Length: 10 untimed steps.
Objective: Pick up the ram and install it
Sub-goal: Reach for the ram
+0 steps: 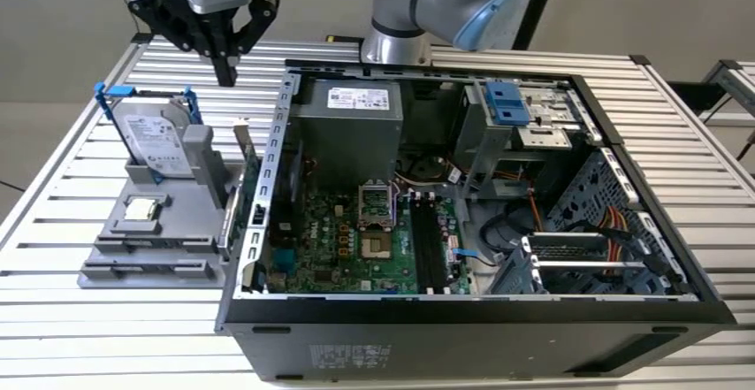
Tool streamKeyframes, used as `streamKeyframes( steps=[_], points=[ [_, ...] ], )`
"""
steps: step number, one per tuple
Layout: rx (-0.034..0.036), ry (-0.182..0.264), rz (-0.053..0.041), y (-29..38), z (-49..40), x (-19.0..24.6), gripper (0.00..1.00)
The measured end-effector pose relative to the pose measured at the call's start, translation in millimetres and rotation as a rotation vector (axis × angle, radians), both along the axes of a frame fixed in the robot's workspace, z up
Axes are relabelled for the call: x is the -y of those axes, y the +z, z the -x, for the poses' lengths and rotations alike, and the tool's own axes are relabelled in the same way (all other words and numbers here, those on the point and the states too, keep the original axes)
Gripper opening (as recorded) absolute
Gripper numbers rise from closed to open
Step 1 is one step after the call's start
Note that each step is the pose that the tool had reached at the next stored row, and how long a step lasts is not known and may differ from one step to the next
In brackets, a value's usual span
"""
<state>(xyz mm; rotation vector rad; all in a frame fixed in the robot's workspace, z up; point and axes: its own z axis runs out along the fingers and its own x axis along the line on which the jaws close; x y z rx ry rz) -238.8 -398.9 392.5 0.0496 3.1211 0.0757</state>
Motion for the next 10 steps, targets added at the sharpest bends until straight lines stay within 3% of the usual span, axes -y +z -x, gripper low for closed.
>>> streamKeyframes(
  steps=[10],
  points=[
    [0.0, 0.0, 0.0, 0.0, 14.6, 0.0, 0.0]
  ],
)
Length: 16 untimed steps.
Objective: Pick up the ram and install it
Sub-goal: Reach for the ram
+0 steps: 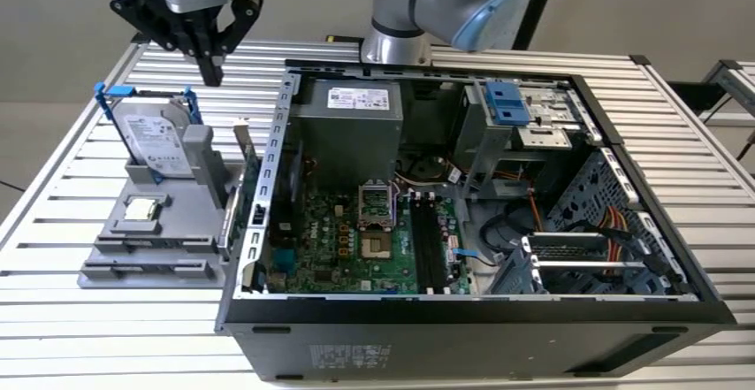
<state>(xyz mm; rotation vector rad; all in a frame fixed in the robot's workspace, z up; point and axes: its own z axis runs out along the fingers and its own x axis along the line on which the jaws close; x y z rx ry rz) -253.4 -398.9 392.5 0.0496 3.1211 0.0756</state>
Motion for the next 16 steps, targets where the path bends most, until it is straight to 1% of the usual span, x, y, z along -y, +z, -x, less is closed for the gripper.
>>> streamKeyframes(
  steps=[16],
  points=[
    [0.0, 0.0, 0.0, 0.0, 24.7, 0.0, 0.0]
  ],
)
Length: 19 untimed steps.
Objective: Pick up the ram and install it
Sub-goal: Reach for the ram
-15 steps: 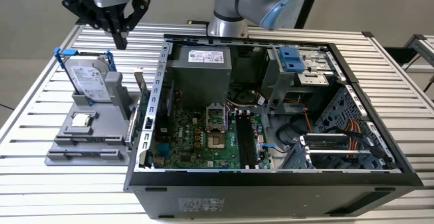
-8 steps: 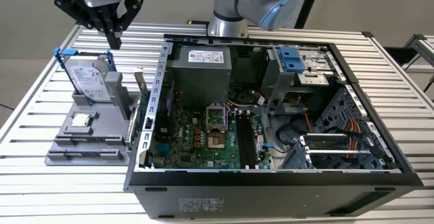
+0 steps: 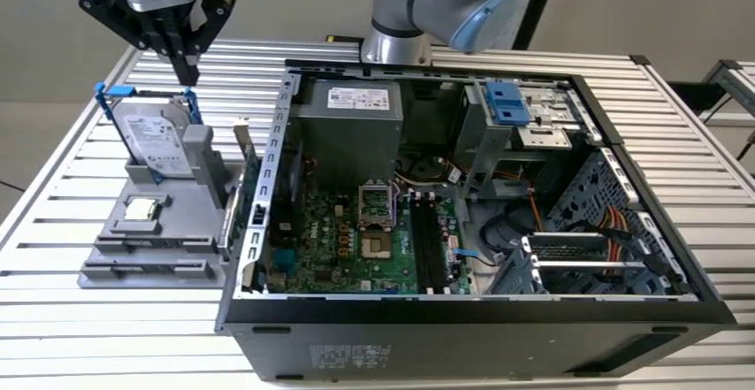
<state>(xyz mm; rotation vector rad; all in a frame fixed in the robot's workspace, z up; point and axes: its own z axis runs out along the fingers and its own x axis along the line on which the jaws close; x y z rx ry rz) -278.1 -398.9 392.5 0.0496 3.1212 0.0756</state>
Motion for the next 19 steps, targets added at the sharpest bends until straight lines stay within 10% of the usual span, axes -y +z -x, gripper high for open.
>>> streamKeyframes(
  steps=[19],
  points=[
    [0.0, 0.0, 0.0, 0.0, 31.9, 0.0, 0.0]
  ],
)
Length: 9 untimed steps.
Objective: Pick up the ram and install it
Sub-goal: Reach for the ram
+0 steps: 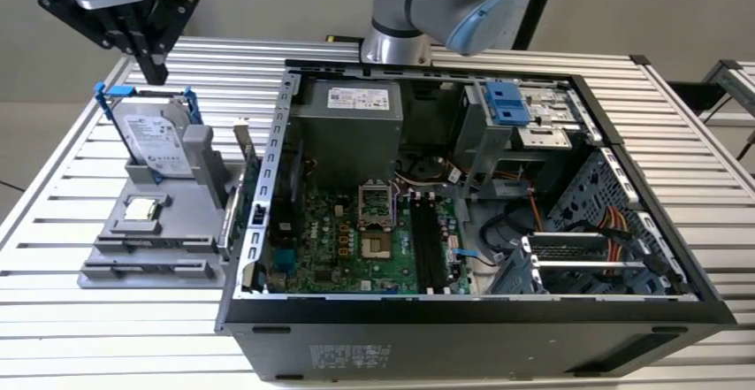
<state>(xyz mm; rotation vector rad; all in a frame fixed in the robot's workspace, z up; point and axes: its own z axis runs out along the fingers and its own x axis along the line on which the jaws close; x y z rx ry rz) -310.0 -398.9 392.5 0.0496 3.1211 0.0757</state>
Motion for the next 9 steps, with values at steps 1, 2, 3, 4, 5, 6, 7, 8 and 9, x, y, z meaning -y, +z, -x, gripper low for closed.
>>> streamKeyframes(
  steps=[1, 2, 3, 4, 5, 6, 7, 8, 9],
  points=[
    [0.0, 0.0, 0.0, 0.0, 1.7, 0.0, 0.0],
    [-0.0001, 0.0, 0.0001, 0.0, 3.4, 0.0, 0.0],
    [0.0, 0.0, 0.0, 0.0, 5.1, 0.0, 0.0],
    [0.0, 0.0, 0.0, 0.0, 6.9, 0.0, 0.0],
    [0.0, 0.0, 0.0, 0.0, 8.8, 0.0, 0.0],
    [0.0, 0.0, 0.0, 0.0, 10.4, 0.0, 0.0],
    [0.0, 0.0, 0.0, 0.0, 12.1, 0.0, 0.0],
    [0.0001, 0.0, 0.0, 0.0, 13.9, 0.0, 0.0],
    [-0.0001, 0.0, 0.0001, 0.0, 15.6, 0.0, 0.0]
  ],
)
